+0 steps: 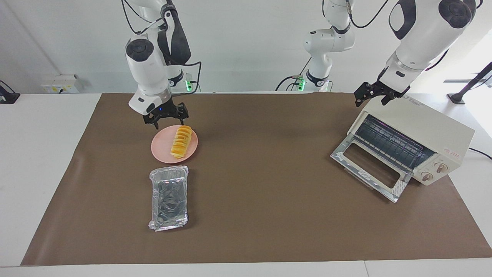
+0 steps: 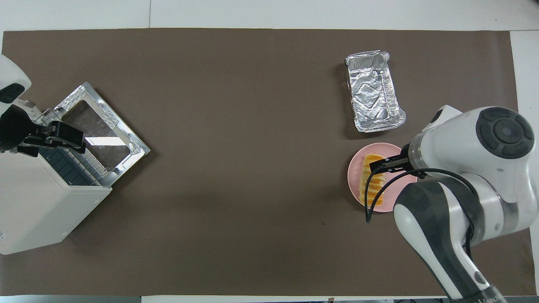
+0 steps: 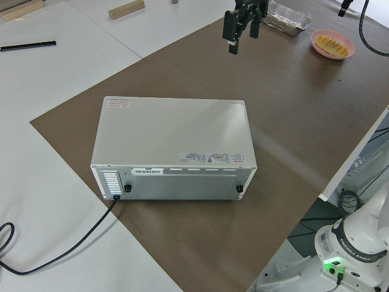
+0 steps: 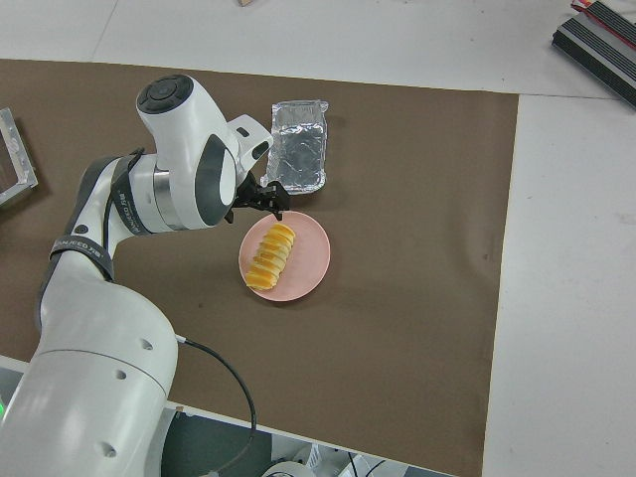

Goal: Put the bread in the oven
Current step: 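Grasp the orange bread on the pink plate with the right gripper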

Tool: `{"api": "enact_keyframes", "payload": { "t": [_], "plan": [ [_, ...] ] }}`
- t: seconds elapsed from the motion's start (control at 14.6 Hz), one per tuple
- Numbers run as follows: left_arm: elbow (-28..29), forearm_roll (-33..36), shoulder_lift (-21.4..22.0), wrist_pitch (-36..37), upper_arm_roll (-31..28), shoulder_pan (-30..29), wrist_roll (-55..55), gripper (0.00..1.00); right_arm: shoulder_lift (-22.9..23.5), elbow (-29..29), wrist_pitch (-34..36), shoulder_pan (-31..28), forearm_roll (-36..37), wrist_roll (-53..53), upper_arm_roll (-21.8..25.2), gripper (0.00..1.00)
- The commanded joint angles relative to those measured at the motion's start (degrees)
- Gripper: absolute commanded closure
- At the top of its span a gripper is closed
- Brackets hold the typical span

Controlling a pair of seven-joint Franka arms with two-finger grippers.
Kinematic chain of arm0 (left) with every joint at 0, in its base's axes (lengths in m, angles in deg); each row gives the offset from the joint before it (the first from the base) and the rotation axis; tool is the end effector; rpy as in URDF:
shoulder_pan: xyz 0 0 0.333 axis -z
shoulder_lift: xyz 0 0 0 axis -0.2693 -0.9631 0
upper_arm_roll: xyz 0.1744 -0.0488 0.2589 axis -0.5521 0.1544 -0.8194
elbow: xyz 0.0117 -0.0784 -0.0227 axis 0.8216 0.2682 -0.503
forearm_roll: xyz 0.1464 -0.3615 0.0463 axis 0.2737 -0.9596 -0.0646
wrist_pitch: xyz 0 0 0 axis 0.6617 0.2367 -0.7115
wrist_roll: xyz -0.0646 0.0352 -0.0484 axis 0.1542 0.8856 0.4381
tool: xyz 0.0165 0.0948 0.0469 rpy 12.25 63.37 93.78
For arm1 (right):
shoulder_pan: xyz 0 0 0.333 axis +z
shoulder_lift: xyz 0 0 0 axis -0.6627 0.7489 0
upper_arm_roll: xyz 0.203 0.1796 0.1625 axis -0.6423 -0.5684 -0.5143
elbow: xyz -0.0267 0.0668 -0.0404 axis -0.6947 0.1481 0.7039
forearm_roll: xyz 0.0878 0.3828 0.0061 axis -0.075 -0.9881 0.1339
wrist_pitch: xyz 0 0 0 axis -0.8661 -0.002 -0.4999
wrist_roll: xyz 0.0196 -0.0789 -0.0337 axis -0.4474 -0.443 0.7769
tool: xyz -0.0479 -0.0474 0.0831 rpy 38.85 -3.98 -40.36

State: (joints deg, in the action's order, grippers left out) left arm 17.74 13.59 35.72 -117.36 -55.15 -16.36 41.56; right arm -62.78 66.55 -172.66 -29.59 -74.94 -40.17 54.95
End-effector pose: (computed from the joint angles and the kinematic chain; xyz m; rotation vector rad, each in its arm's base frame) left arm 0.5340 -0.0546 0.5950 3.1189 -0.0219 -0.2390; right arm 0.5076 0.1085 0.4223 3.1167 0.2404 -0.0599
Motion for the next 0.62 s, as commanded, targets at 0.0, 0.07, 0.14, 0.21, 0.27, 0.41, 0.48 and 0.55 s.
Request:
{"api": "enact_keyframes", "payload": {
  "t": [0.0,0.07,0.14,0.21,0.27,0.41,0.48,0.55],
  "plan": [
    [1.2,0.7,1.3,-0.7,0.3,-0.6,0.6,0.0,3.9,2.6,-8.0,0.0,0.1,1.8,0.0,0.0],
    [1.2,0.7,1.3,-0.7,0.3,-0.6,0.6,0.0,4.3,4.2,-10.8,0.0,0.0,1.8,0.0,0.0],
    [1.2,0.7,1.3,-0.7,0.3,-0.6,0.6,0.0,4.3,6.3,-13.6,0.0,0.0,1.9,0.0,0.0],
    [1.2,0.7,1.3,-0.7,0.3,-0.6,0.6,0.0,4.5,8.2,-16.3,0.0,-0.1,1.9,0.0,0.0],
    [1.2,0.7,1.3,-0.7,0.3,-0.6,0.6,0.0,5.0,9.1,-18.0,0.0,-0.2,2.0,0.0,0.0],
    [1.2,0.7,1.3,-0.7,0.3,-0.6,0.6,0.0,5.9,9.2,-18.5,0.0,-0.3,3.2,0.0,0.0],
    [1.2,0.7,1.3,-0.7,0.3,-0.6,0.6,0.0,6.4,9.2,-18.5,0.0,-0.4,3.9,0.0,0.0],
    [1.2,0.7,1.3,-0.7,0.3,-0.6,0.6,0.0,7.1,9.2,-18.5,-0.1,-0.4,4.2,0.0,0.0]
  ]
}}
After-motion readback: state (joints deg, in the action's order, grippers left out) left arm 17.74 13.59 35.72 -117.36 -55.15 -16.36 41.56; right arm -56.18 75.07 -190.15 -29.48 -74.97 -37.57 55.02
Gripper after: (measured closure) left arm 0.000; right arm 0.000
